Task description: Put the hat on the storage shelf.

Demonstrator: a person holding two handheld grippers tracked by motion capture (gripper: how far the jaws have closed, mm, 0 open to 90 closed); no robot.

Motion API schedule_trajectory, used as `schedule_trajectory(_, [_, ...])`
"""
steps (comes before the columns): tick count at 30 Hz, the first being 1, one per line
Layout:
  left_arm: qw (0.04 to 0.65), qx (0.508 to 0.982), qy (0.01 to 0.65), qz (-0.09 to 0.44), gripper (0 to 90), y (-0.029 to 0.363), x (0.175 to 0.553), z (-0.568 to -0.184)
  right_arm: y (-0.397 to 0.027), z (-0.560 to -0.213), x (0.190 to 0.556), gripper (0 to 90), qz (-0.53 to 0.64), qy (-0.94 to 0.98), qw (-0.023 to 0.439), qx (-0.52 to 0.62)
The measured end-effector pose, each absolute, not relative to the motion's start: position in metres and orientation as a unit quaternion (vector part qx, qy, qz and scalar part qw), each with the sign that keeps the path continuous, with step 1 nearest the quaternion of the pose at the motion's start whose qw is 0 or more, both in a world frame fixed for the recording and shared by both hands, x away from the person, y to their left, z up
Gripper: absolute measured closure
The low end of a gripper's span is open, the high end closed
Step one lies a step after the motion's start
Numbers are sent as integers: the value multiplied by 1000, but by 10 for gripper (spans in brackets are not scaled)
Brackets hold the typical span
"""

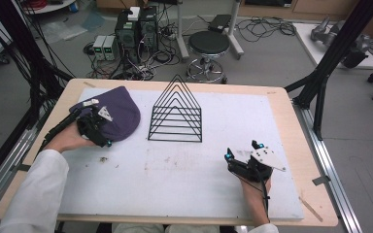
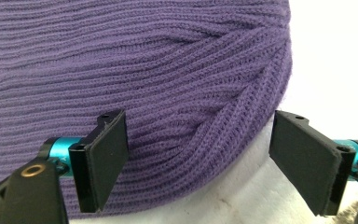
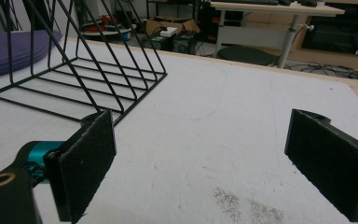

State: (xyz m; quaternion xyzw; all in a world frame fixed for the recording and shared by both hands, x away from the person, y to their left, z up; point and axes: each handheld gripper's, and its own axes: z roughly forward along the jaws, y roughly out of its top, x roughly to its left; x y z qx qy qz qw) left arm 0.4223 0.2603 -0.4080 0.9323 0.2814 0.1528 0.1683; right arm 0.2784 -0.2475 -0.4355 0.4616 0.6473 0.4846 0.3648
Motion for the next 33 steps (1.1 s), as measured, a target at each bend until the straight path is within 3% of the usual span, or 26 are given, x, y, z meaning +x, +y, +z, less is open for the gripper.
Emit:
schedule_trajectory(7, [159, 937, 280, 140, 183, 256, 425, -416, -247, -438, 280, 82, 471, 653, 361, 471])
schedule_trajectory(19, [195, 930, 292, 107, 188, 268, 436, -420, -249, -438, 281, 82, 469, 651, 361, 475])
schedule_trajectory(23, [207, 926, 297, 109, 296, 273, 439, -419, -250, -438, 280, 82, 469, 649, 361, 479])
schedule_trajectory(24, [207, 924, 301, 110, 360, 274, 440, -418, -251, -438, 279, 82, 475, 646, 356, 480])
schedule_trajectory(30, [210, 923, 303, 109, 463, 273, 437, -417, -252, -437, 277, 82, 483, 642, 356, 477])
schedule_trajectory(32, [209, 920, 305, 127, 635, 271, 436, -416, -252, -437, 277, 82, 482, 643, 357, 476])
schedule_trajectory(33, [208, 919, 307, 133, 635, 270, 436, -417, -252, -437, 277, 82, 482, 643, 357, 476])
